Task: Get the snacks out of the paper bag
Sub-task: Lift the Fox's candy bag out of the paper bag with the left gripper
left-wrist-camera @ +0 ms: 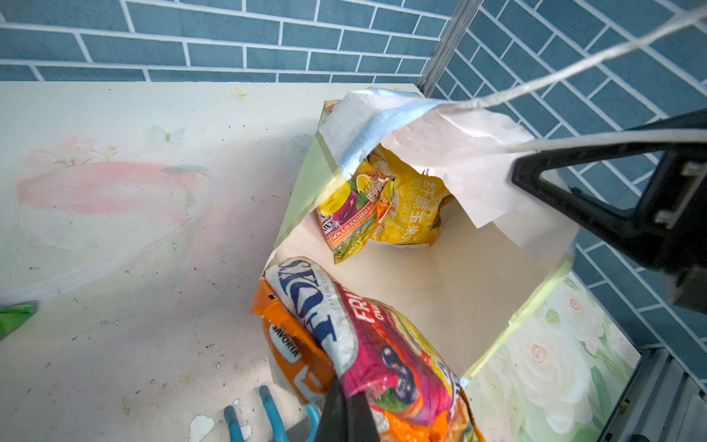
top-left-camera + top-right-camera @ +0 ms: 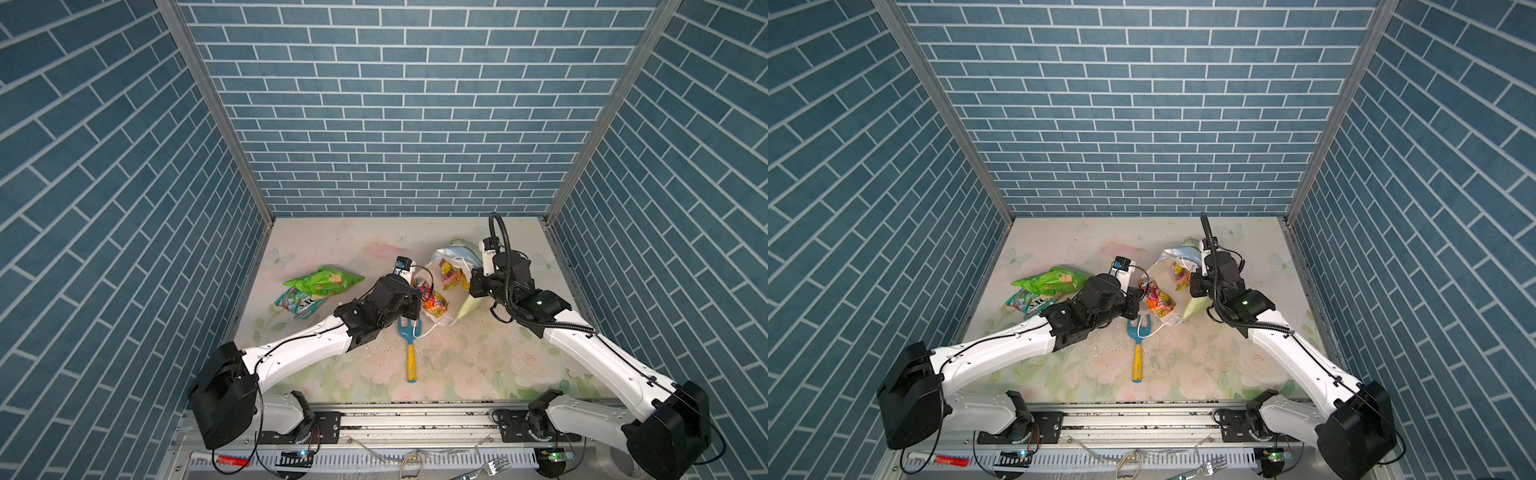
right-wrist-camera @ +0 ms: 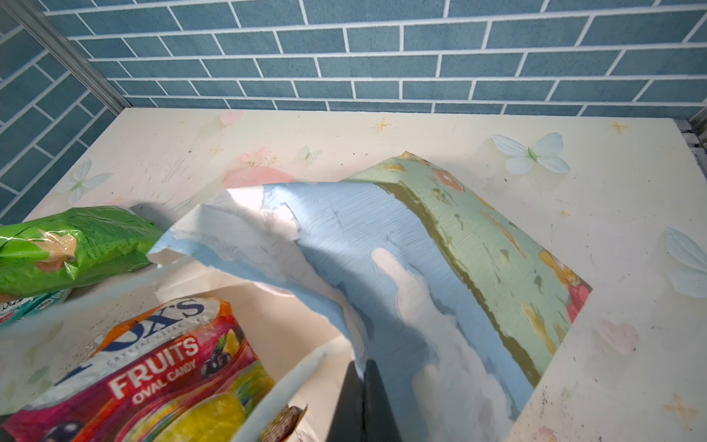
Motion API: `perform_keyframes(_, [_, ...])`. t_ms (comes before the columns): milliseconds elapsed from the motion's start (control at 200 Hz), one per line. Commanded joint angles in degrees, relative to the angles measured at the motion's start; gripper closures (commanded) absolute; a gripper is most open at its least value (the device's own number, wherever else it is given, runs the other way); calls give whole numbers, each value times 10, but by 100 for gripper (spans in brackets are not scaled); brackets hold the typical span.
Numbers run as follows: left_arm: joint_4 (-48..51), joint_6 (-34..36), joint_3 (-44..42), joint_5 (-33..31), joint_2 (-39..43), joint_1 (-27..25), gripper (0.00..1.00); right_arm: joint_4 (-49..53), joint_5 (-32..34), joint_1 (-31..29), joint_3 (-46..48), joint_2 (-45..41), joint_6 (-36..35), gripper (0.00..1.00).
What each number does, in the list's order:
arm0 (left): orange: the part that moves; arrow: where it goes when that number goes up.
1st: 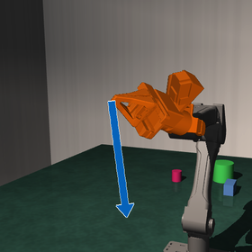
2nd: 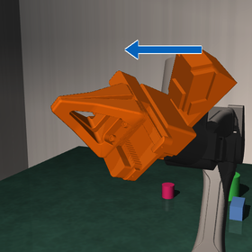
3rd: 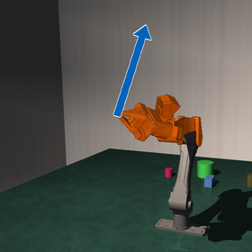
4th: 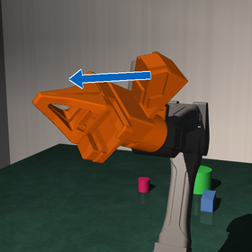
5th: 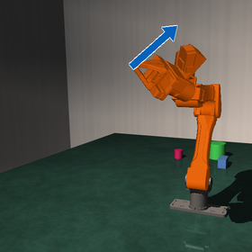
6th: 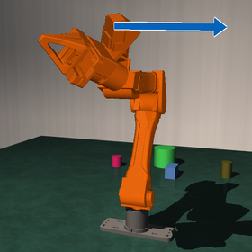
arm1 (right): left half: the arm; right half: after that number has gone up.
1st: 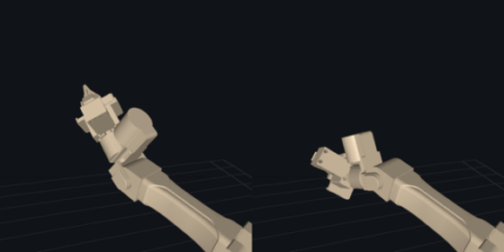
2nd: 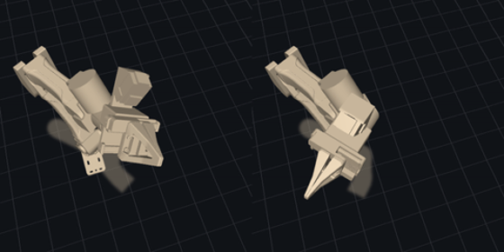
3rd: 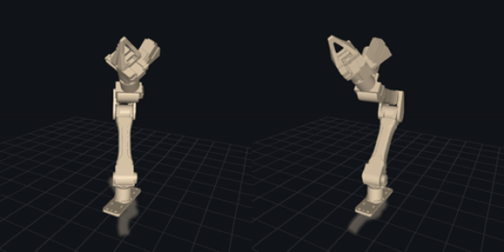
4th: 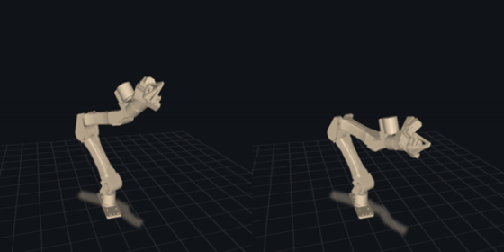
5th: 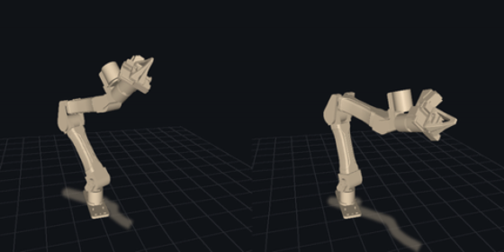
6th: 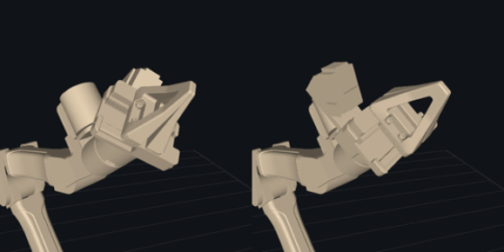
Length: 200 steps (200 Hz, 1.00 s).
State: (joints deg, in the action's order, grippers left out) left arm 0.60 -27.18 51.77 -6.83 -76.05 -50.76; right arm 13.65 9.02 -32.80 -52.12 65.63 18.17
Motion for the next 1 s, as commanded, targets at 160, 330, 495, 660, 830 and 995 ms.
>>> perform_keyframes(160, [49,20,27,-58,40,2,100,-28,10,1,40,-11,-4,100])
perform_keyframes(330, [77,21,46,-61,39,2,100,-30,-1,1,37,-8,-23,100])
perform_keyframes(495, [92,18,57,-65,41,3,100,-33,-3,1,35,-11,-42,100])
perform_keyframes(660, [117,25,70,-72,43,15,100,-33,-19,1,29,-7,-59,100])
perform_keyframes(830, [153,28,77,-38,60,58,100,-23,-31,1,26,-7,-73,100])
perform_keyframes(995, [166,23,59,-25,97,107,100,-26,-26,1,40,-14,-79,100])
